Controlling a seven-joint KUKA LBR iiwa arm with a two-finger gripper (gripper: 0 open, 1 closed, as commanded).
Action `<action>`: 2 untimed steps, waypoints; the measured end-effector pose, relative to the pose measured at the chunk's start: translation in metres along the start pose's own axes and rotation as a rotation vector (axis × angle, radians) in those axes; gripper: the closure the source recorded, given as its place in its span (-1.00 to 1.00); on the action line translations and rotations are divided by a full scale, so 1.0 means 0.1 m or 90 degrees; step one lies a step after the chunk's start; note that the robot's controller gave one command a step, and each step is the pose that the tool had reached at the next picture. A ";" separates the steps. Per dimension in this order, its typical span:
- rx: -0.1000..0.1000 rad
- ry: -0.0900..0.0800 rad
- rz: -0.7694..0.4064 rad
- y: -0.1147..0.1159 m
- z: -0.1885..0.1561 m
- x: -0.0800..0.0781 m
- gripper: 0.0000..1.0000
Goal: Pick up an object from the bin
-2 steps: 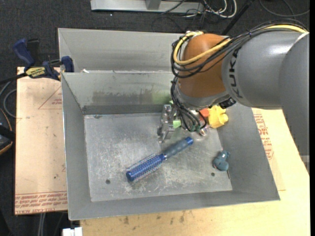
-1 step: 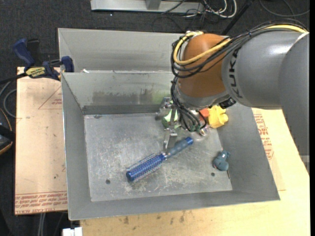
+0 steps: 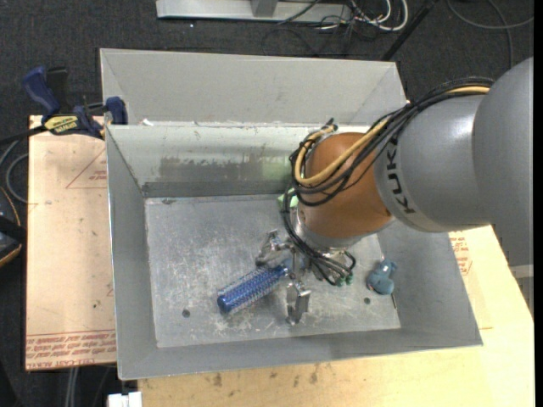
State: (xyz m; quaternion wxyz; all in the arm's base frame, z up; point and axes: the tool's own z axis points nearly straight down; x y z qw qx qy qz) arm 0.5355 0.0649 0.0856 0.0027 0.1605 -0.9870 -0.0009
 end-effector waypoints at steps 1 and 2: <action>0.001 -0.002 0.001 -0.01 -0.01 -0.01 1.00; 0.002 -0.010 -0.003 0.01 -1.16 -0.12 1.00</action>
Offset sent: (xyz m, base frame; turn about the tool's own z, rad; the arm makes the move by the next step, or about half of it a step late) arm 0.0000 0.0000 0.0000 0.0000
